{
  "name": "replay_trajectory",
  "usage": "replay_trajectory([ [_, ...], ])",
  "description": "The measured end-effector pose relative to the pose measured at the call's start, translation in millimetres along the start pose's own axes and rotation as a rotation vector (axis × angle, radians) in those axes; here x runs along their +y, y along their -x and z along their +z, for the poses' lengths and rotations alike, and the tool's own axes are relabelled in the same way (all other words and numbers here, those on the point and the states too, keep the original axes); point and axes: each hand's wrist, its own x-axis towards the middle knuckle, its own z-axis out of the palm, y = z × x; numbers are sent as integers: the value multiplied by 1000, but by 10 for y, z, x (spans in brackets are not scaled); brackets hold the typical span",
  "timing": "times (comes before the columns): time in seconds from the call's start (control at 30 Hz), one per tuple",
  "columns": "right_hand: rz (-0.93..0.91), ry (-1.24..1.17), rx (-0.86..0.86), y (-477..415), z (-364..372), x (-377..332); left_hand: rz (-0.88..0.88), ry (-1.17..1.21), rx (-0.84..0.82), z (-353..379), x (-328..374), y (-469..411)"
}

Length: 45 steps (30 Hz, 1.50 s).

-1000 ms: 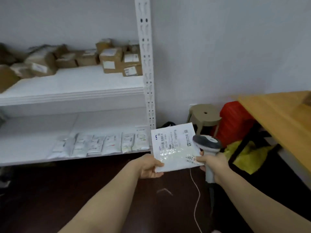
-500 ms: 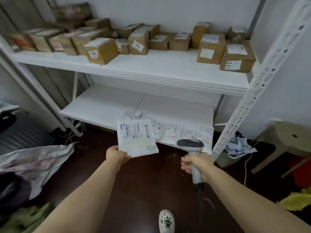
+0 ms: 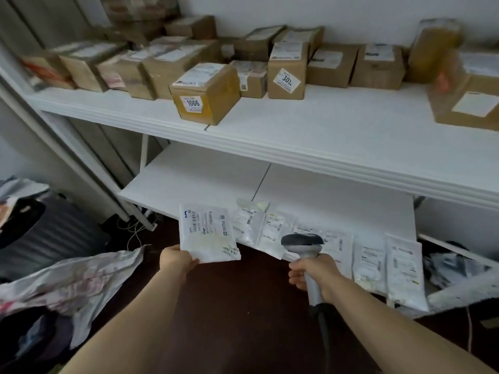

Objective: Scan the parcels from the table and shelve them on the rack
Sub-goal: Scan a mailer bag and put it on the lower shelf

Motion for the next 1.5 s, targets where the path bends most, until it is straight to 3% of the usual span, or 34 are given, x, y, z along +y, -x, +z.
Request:
replay_trajectory([
  [0.13, 55, -61, 53, -491, 609, -232, 38, -66, 31, -55, 363, -1008],
  [0.33, 149, -172, 152, -1179, 1451, -369, 141, -331, -70, 81, 647, -2320],
  [0.8, 226, -186, 222, -2214, 2196, -284, 81, -417, -261, 940, 180, -3920],
  [1.03, 220, -132, 248, -2364, 2229, -254, 22, -382, -406, 1205, 122, -3995],
  [1.13, 222, -141, 253, -2228, 2195, -252, -28, -532, -416, 1153, 218, -3757],
  [1.33, 221, -155, 288, -1594, 1950, -402, 37, -751, -495, 1047, 516, -2917],
  [1.5, 209, -197, 336, -887, 1556, -548, 133, -837, -677, 1147, 729, -1886],
])
